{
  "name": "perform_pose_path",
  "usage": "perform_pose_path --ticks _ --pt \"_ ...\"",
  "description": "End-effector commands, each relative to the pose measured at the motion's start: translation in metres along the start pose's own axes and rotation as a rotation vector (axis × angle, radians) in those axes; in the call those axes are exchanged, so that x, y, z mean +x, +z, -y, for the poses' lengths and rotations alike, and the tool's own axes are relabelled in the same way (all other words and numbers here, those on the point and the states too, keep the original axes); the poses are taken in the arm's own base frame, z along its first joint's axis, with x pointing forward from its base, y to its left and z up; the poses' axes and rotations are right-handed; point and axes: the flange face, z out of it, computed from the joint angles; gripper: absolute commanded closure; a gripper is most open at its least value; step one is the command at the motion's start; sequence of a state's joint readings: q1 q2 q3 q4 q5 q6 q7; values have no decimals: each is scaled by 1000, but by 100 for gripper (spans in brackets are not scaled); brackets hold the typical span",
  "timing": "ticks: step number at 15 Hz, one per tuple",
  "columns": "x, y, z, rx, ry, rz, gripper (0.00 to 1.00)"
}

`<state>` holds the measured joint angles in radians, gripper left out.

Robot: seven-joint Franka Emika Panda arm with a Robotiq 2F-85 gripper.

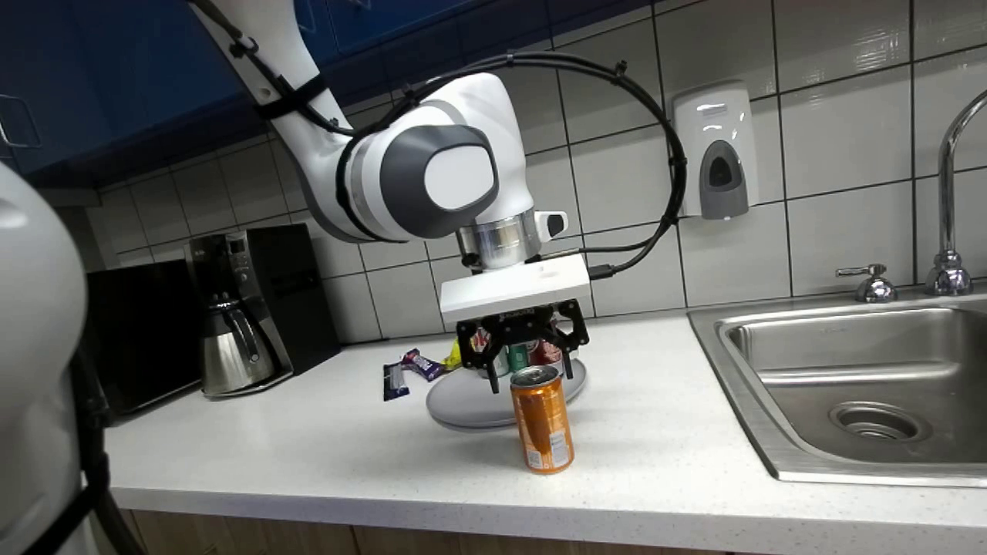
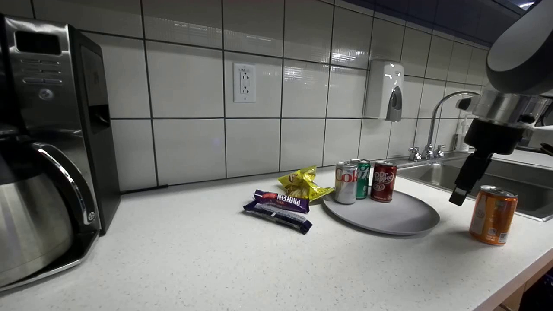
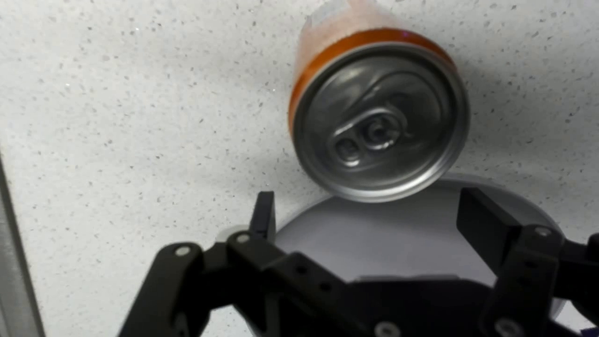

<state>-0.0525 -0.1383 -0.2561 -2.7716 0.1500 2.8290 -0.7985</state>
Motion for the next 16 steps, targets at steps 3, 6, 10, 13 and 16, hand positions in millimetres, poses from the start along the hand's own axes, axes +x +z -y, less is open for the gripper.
perform_pose_path --ticks 3,6,10,13,16 --pt "0 1 0 -8 4 0 0" --pt "-1 0 -1 -11 3 0 0" --pt "-2 -2 -2 -7 5 -7 0" --pt "-2 -4 -2 2 8 -8 0" --pt "-1 -10 -1 7 15 -15 0"
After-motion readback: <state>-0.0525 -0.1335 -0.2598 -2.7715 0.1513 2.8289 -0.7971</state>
